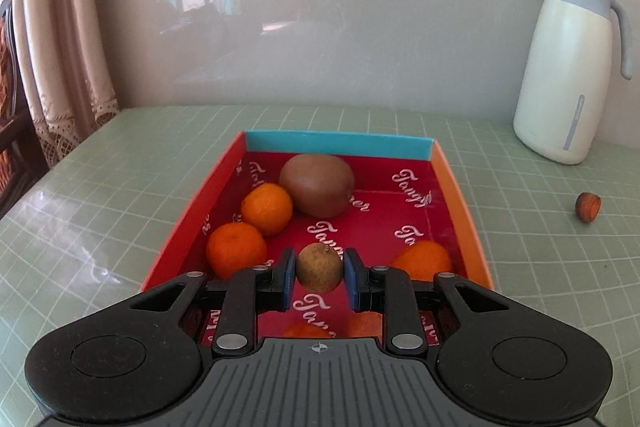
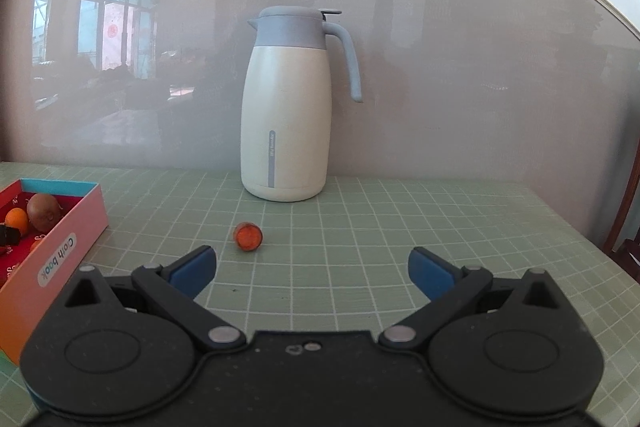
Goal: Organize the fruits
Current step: 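Carry the brown fruit with the left tool into the red box and open, then reach the right tool to the last reddish fruit and close on it, then carry the reddish fruit with the right tool into the red box and open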
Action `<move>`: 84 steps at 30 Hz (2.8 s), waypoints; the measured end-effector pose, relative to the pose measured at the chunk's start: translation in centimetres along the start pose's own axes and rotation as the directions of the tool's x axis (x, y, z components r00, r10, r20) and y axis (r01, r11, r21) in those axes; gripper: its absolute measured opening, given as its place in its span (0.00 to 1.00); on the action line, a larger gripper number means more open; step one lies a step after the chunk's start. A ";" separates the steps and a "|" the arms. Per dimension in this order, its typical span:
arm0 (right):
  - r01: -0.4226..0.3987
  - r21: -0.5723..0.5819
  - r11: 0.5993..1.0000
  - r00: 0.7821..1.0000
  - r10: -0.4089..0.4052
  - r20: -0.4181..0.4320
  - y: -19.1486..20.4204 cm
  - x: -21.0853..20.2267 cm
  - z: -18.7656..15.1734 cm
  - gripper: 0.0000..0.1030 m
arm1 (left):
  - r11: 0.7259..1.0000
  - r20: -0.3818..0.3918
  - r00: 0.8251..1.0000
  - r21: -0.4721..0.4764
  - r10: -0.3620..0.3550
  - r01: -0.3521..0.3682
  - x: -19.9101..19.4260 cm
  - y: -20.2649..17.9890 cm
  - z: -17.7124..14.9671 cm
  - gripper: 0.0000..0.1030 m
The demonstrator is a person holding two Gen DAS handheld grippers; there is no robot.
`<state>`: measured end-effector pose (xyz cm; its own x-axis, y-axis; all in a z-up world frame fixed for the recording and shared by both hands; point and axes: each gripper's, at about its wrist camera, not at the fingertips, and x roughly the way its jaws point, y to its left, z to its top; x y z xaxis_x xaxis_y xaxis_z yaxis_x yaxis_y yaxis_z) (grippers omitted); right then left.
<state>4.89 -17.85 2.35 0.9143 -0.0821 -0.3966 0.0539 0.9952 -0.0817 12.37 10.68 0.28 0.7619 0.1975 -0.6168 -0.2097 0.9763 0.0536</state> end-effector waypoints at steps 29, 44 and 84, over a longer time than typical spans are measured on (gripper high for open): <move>-0.051 -0.031 0.998 0.998 0.050 -0.035 2.9 1.5 -0.4 1.00 | 0.987 0.228 0.962 -0.081 0.153 -0.138 -8.0 5.9 -2.4 1.00; -0.078 -0.078 0.994 0.994 0.072 -0.081 6.2 5.6 0.0 1.00 | 0.960 0.196 0.955 -0.213 0.224 -0.182 -7.7 9.4 -3.1 1.00; -0.129 0.016 0.992 0.963 0.129 -0.235 4.7 16.1 1.9 0.30 | 0.935 0.131 0.958 -0.285 0.256 -0.211 -6.1 12.6 -3.2 1.00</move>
<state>20.62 -14.38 -2.71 0.7937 0.0367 -0.6073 -0.0580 0.9982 -0.0154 3.14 21.49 2.23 0.7564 0.4510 -0.4737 -0.5317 0.8458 -0.0437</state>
